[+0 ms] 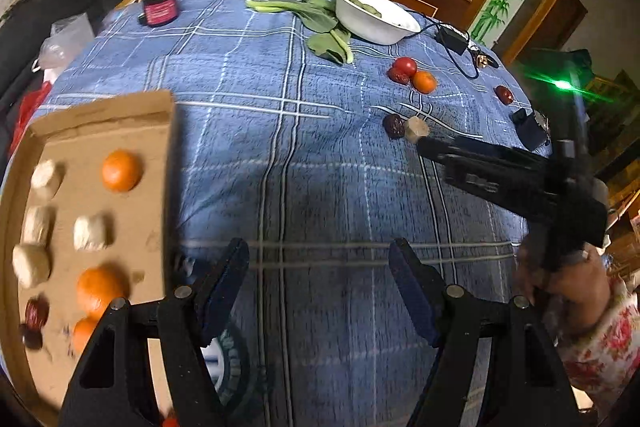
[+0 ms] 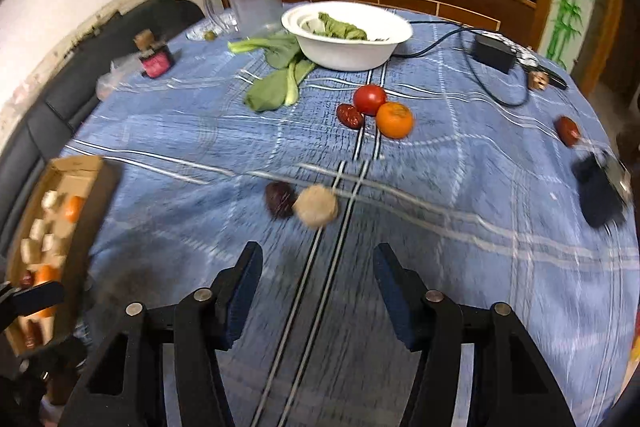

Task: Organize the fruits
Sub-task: 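Grasp a dark date with the left tool while the right tool grasps a beige round cake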

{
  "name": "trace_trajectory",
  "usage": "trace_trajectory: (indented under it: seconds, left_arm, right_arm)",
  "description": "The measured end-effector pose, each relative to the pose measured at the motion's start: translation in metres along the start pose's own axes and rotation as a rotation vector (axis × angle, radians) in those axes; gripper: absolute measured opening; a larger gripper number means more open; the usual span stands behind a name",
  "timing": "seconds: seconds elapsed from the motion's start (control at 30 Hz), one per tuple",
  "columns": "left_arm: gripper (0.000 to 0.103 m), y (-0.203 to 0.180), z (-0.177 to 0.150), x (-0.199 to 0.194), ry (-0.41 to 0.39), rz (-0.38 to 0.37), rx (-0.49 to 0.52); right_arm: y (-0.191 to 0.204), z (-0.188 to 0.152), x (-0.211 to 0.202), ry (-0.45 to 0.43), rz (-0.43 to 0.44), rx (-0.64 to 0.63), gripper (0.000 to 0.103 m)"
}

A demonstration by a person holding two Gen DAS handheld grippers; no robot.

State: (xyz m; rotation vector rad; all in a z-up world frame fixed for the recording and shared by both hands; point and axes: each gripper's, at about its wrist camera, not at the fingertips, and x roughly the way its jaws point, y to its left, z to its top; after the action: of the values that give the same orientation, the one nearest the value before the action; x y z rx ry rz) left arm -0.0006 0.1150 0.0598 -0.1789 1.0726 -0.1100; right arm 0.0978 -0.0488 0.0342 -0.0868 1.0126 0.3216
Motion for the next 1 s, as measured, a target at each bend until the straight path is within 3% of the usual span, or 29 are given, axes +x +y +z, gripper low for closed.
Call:
trace_trajectory:
  seconds: [0.23,0.53,0.6,0.7,0.83,0.9,1.0]
  left_arm:
    - [0.071,0.005,0.015,0.015,-0.005,0.004,0.019]
    - [0.071,-0.016,0.053,0.054,0.023,-0.090,0.034]
    - [0.061,-0.030,0.062,0.066,0.027,-0.118,0.068]
    - [0.054,-0.044,0.070,0.090,0.061,-0.135,0.096]
    - [0.049,-0.057,0.072,0.103,0.055,-0.092,0.165]
    - [0.025,-0.063,0.069,0.102,0.045,-0.061,0.206]
    - [0.025,-0.065,0.065,0.098,0.042,-0.053,0.221]
  right_arm:
    - [0.001,0.012,0.025,-0.012,0.009,-0.024,0.031]
    - [-0.024,-0.013,0.007,0.009,0.039,0.068,0.031]
    - [-0.033,-0.022,-0.002,0.004,0.045,0.103,0.031]
    - [-0.041,-0.035,-0.010,0.011,0.036,0.140,0.031]
    - [-0.048,-0.047,-0.020,0.009,0.033,0.175,0.031]
    - [-0.050,-0.053,-0.025,0.005,0.030,0.185,0.031]
    - [-0.051,-0.058,-0.031,-0.003,0.024,0.188,0.031]
